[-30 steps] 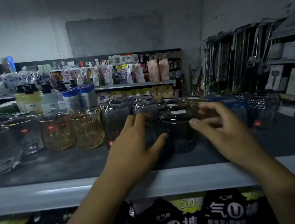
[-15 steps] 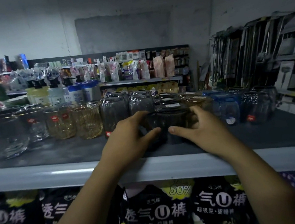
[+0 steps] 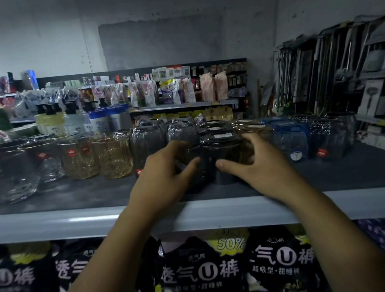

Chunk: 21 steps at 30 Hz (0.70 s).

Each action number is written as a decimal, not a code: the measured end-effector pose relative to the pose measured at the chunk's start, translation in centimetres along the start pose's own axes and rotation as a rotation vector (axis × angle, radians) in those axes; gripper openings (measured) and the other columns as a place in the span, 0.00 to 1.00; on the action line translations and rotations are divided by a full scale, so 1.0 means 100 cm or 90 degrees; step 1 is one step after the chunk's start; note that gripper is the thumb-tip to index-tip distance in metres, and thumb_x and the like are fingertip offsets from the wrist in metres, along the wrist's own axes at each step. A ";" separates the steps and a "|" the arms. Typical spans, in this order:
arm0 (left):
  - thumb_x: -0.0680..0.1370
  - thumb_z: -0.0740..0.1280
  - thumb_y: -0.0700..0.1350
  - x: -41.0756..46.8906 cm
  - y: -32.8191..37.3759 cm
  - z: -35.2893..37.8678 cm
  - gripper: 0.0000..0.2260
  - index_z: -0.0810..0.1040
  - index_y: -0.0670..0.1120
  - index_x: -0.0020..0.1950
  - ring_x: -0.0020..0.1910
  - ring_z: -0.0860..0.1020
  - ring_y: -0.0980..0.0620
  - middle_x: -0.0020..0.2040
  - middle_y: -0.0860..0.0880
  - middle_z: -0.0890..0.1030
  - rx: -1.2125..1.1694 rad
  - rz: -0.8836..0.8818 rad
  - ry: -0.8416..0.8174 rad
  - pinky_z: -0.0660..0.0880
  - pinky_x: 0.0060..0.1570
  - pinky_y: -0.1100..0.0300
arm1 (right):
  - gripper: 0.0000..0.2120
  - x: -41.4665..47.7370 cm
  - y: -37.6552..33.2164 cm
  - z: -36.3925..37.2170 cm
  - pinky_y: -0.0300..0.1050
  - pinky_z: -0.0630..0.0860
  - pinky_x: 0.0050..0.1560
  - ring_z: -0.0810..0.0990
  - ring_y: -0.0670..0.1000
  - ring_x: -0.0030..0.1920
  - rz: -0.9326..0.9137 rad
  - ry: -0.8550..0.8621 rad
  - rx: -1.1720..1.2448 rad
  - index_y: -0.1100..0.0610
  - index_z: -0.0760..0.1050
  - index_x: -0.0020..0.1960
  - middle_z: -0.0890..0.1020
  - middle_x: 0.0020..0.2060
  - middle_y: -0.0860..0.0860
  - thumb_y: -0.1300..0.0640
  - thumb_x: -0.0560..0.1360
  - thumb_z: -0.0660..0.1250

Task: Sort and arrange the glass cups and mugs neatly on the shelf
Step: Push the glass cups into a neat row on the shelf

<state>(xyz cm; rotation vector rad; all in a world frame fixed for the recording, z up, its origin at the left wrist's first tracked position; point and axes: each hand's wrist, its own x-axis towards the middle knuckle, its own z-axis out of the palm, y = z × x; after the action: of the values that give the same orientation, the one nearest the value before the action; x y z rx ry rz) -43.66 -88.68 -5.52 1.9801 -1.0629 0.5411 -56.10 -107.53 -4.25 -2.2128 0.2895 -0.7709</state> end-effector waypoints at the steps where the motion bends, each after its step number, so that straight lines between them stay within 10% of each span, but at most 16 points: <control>1: 0.79 0.69 0.55 0.000 0.001 -0.003 0.17 0.77 0.50 0.66 0.45 0.81 0.59 0.49 0.55 0.82 -0.007 0.002 0.021 0.82 0.47 0.50 | 0.30 -0.003 -0.002 -0.001 0.50 0.78 0.59 0.79 0.47 0.59 -0.016 0.038 -0.011 0.44 0.69 0.68 0.77 0.62 0.43 0.37 0.71 0.74; 8: 0.78 0.66 0.57 -0.003 -0.022 -0.067 0.14 0.77 0.53 0.61 0.48 0.79 0.57 0.52 0.56 0.79 0.118 0.104 0.025 0.80 0.45 0.51 | 0.18 -0.023 -0.043 0.013 0.39 0.70 0.56 0.70 0.43 0.56 -0.308 0.139 -0.234 0.53 0.75 0.64 0.76 0.56 0.46 0.48 0.76 0.70; 21: 0.79 0.65 0.57 0.031 -0.143 -0.199 0.16 0.77 0.51 0.63 0.51 0.79 0.49 0.57 0.50 0.79 0.332 0.133 -0.045 0.78 0.50 0.50 | 0.17 0.030 -0.151 0.138 0.46 0.75 0.58 0.74 0.44 0.56 -0.334 -0.044 -0.258 0.48 0.74 0.65 0.75 0.57 0.42 0.44 0.78 0.68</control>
<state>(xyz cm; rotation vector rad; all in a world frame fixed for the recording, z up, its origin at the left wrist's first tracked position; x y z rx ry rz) -29.95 -69.45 1.75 2.3585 -1.2760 0.9443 -45.79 -90.33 0.82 -2.7405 -0.2026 -0.9727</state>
